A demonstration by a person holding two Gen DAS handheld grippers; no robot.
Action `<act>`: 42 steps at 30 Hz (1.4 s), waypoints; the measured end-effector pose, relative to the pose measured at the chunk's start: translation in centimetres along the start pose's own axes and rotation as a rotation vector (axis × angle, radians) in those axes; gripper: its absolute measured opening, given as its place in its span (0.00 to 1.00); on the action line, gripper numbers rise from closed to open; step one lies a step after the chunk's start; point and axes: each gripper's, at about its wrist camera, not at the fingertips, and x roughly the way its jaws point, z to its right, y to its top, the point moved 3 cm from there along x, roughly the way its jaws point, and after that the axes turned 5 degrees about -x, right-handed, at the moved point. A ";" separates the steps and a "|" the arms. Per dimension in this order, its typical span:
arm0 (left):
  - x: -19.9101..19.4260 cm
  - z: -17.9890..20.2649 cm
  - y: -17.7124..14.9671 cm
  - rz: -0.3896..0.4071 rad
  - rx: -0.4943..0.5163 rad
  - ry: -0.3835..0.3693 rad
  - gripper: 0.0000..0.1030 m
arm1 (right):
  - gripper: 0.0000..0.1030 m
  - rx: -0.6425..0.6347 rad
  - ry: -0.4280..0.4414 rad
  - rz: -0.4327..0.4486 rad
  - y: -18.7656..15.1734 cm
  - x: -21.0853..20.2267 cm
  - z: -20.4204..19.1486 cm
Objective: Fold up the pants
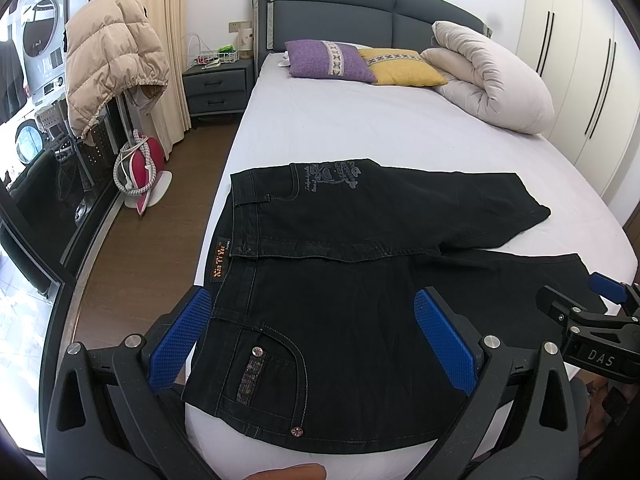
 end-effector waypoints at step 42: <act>4.0 -2.2 0.9 -0.070 -0.064 -0.170 1.00 | 1.00 0.013 0.088 -0.003 0.1 1.7 0.1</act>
